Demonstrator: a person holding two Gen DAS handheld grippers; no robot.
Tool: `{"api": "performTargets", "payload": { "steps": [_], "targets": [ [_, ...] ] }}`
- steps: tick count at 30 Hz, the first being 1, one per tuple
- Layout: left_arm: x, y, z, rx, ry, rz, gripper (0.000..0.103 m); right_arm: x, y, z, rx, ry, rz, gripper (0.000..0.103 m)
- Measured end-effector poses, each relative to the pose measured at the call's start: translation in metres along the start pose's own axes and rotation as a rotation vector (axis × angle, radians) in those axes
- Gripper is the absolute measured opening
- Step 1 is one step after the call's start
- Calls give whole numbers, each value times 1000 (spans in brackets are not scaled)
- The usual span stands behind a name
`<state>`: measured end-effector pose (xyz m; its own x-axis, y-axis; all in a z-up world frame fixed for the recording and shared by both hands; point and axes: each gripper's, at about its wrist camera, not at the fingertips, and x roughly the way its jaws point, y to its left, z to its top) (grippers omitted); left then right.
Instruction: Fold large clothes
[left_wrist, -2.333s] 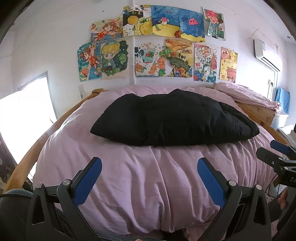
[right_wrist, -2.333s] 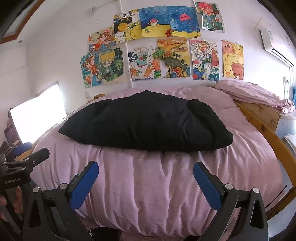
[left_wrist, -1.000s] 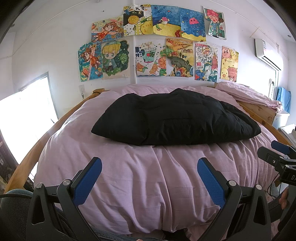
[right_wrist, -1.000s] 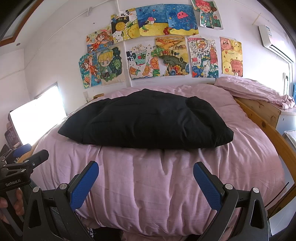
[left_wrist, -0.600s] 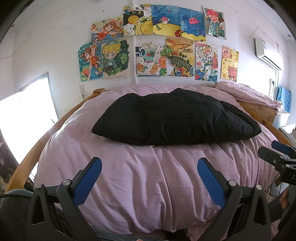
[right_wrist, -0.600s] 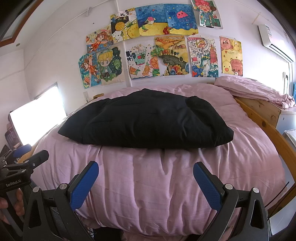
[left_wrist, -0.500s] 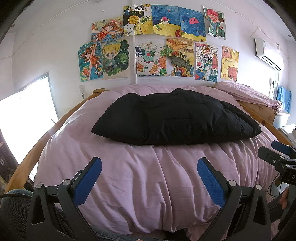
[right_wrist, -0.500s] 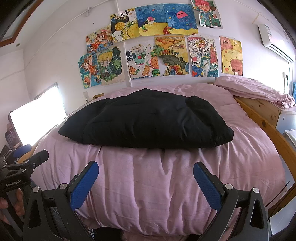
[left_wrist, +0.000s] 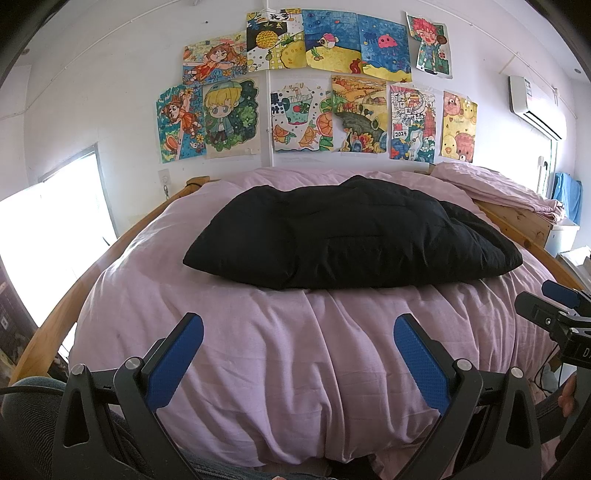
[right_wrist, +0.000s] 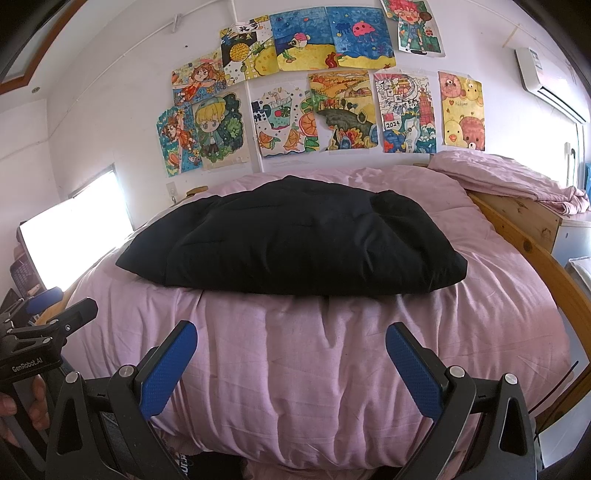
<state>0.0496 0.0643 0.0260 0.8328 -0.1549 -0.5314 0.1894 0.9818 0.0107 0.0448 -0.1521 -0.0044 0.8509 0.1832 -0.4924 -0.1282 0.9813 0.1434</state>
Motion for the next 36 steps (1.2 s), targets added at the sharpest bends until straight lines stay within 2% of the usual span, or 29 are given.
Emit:
{"api": "performTargets", "payload": {
  "steps": [19, 26, 36],
  "targets": [
    [0, 5, -3, -8, 15, 6, 101, 0, 2, 1, 4, 1, 0, 103],
    [0, 7, -5, 2, 10, 45, 101, 0, 3, 2, 6, 1, -1, 103],
    [0, 9, -6, 5, 12, 52, 101, -1, 4, 2, 7, 2, -3, 103]
  ]
}}
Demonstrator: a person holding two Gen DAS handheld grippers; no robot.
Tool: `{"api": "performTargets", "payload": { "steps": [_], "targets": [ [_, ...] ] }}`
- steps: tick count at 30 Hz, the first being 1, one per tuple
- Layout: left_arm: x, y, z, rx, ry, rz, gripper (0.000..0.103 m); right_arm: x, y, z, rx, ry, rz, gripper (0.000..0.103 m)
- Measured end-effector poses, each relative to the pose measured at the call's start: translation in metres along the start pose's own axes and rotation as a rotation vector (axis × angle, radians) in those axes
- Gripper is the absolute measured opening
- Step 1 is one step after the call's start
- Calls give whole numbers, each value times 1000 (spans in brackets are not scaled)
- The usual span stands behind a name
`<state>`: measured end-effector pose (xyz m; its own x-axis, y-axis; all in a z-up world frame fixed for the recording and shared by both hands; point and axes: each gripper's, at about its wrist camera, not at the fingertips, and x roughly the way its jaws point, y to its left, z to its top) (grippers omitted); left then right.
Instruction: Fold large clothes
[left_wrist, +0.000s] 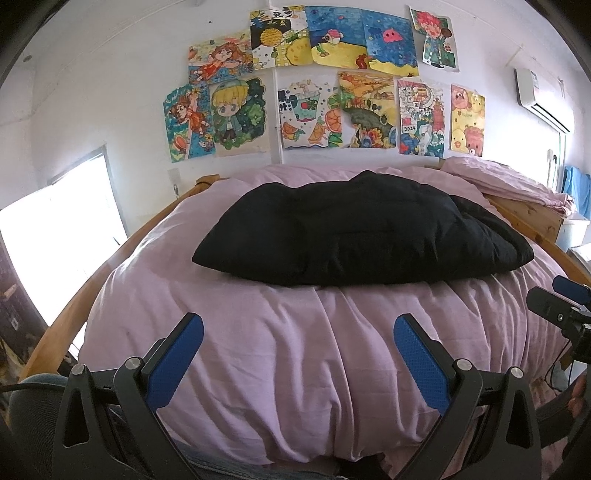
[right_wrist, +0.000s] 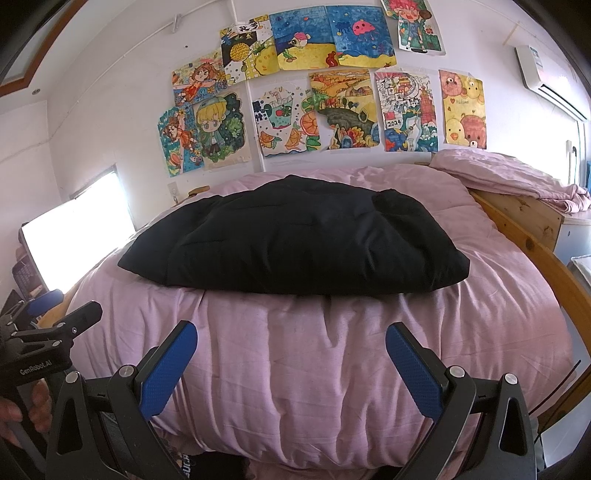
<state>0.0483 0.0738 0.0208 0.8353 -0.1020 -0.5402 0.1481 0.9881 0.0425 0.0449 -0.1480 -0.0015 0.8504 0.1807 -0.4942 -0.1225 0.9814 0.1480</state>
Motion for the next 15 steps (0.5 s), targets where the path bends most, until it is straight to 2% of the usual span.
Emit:
{"api": "performTargets", "payload": {
  "steps": [15],
  "targets": [
    [0, 4, -1, 3, 0, -4, 101, 1, 2, 0, 3, 1, -1, 103]
  ]
}}
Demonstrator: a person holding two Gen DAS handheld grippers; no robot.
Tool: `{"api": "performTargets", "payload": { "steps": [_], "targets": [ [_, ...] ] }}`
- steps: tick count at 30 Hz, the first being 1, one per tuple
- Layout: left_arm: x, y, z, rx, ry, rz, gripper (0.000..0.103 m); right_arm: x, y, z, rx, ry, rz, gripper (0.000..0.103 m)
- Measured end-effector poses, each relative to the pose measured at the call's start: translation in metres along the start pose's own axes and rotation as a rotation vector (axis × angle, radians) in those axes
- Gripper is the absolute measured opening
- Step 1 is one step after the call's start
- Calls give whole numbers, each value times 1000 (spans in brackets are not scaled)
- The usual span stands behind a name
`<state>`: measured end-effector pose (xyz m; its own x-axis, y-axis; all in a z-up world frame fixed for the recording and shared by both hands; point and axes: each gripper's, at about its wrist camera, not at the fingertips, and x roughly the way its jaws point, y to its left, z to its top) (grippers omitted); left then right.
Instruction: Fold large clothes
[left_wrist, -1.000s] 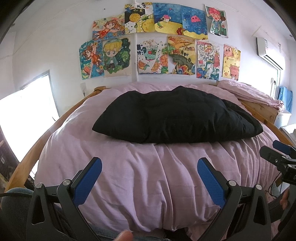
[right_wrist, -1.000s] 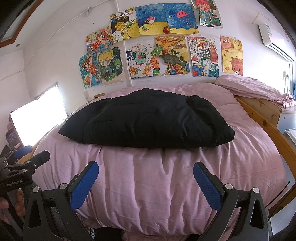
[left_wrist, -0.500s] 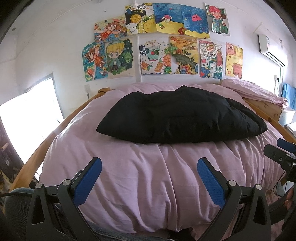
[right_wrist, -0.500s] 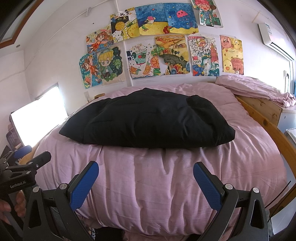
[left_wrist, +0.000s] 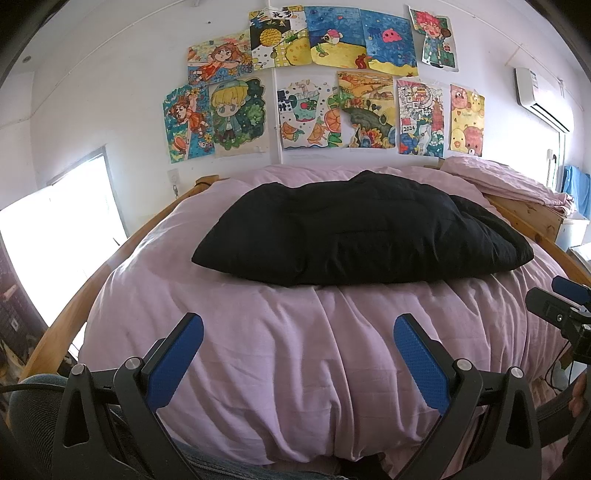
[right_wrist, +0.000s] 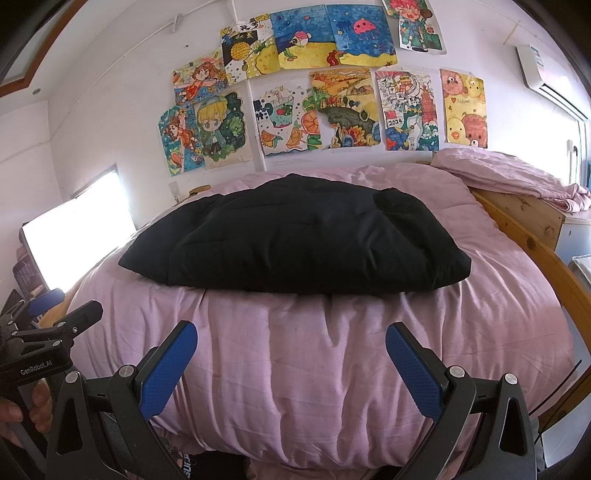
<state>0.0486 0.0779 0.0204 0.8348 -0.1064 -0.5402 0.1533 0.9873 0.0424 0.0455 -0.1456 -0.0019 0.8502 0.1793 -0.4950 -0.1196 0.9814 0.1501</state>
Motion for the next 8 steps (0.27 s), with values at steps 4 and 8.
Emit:
{"api": "performTargets", "payload": {
  "steps": [4, 8],
  "targets": [
    [0, -1, 1, 0, 0, 1, 101, 0, 1, 0, 0, 1, 0, 103],
    [0, 0, 0, 1, 2, 3, 101, 1, 2, 0, 1, 1, -1, 103]
  ]
}}
